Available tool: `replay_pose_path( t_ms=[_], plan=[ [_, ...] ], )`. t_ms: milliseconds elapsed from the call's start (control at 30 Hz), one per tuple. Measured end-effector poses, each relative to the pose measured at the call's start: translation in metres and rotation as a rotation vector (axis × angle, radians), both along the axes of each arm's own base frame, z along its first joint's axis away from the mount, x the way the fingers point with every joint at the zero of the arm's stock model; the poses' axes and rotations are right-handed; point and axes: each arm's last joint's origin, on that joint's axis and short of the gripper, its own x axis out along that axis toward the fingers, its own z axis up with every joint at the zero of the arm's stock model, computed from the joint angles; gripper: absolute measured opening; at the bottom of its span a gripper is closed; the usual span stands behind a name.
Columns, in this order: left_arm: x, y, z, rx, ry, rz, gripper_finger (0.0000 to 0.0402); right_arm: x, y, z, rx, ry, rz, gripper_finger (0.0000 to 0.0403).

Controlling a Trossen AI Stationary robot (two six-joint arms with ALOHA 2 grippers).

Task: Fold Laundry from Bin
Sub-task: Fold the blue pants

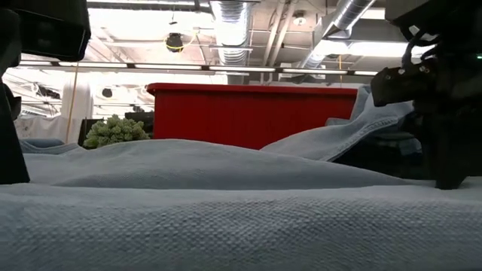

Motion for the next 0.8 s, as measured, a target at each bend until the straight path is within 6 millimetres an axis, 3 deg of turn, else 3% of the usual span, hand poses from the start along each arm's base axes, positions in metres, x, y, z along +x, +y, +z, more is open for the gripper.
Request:
replay_pose_path(
  t_ms=[267,567,667,800],
  plan=[
    [0.002,0.001,0.012,-0.035,-0.012,-0.018,0.0226,-0.003,-0.006,0.046,0.046,-0.160,0.068,0.0118],
    [0.002,0.002,0.024,-0.048,-0.073,0.015,0.0226,-0.021,-0.029,0.087,0.089,-0.315,-0.023,0.0118],
    [0.005,0.000,0.028,-0.054,-0.100,0.007,0.0226,-0.013,-0.031,0.093,0.113,-0.404,-0.033,0.0118],
    [0.013,-0.003,0.042,-0.012,-0.158,-0.034,0.0226,0.006,-0.021,0.084,0.158,-0.449,0.030,0.0118]
  ],
)
